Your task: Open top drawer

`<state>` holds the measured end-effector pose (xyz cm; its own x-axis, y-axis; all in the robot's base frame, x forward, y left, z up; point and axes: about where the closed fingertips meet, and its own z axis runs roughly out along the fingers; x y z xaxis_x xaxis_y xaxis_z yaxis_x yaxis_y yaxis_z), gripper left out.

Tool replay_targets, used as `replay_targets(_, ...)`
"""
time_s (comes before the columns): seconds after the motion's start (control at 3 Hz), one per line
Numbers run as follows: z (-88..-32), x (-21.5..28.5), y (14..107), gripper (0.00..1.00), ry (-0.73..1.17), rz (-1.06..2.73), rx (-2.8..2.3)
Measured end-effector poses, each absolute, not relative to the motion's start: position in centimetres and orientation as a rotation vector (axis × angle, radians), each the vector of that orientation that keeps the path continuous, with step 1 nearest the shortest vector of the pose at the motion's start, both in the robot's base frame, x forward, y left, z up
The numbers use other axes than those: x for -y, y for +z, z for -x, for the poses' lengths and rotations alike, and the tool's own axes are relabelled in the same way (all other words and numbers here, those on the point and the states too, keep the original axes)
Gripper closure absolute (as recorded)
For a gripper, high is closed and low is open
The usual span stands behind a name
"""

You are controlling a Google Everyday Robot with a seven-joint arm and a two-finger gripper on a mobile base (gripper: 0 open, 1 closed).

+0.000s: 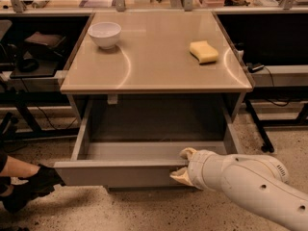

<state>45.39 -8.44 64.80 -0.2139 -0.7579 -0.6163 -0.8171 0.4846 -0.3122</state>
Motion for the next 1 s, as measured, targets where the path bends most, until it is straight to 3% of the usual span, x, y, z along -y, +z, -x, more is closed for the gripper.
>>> replay_targets(0.33,-45.4,8.6,65.2,1.00,0.103,1.298,-1.996)
replay_targets(1.0,-44.0,8.3,65.5,1.00,0.096,1.293,-1.985)
